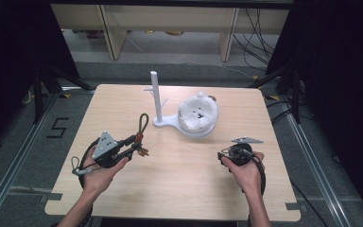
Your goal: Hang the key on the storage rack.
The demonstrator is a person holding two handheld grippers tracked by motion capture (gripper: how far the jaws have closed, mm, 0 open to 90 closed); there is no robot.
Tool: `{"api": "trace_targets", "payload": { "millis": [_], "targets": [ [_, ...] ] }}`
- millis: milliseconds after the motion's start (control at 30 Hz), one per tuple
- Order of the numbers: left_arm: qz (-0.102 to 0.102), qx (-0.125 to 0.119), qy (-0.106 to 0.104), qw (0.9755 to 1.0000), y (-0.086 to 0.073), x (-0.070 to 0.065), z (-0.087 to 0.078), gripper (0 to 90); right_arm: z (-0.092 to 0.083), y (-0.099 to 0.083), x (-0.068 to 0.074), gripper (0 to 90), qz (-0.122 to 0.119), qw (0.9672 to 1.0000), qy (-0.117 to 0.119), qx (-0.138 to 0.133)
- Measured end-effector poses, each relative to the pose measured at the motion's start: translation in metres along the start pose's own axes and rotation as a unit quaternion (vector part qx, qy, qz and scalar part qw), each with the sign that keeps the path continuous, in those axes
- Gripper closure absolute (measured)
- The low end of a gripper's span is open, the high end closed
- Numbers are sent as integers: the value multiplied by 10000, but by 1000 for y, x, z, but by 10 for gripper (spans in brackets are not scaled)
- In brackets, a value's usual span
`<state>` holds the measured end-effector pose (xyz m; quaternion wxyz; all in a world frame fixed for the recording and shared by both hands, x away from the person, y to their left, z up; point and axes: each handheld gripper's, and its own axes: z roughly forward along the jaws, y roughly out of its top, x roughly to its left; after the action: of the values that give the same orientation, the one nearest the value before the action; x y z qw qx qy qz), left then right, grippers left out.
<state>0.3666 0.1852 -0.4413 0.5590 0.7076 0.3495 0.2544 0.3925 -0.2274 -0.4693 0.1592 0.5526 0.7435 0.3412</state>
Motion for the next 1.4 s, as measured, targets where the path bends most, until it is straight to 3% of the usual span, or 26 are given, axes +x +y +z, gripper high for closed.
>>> {"api": "trace_targets", "payload": {
  "millis": [67,267,300,433,633,667,1000,1167,1400],
  "targets": [
    [-21,-39,-1,10000,1,1,2,692,-1,0,2,511,103,9998,-117,119],
    [-32,-38,17,10000,5,3,6,691,-1,0,2,511,109,9998,-110,118],
    [-32,-48,16,10000,5,4,7,692,1,0,0,511,-47,9999,-110,15],
    [-38,-46,34,10000,7,7,10,691,-2,-1,2,511,115,9999,-36,121],
    [-52,-92,58,9999,13,13,14,691,-2,0,2,511,127,9999,-59,74],
    [-65,-114,74,9999,14,13,14,691,-1,0,-1,511,-26,10000,-2,-49],
    [-96,-172,132,9997,25,21,22,691,0,-1,-2,507,-4,9999,-128,-16],
    [-134,-165,135,9997,29,25,26,690,0,-1,-1,507,51,10000,-27,-43],
    [-190,-185,147,9995,33,28,32,690,0,-1,-2,505,-24,9999,-144,-1]
  ]
}}
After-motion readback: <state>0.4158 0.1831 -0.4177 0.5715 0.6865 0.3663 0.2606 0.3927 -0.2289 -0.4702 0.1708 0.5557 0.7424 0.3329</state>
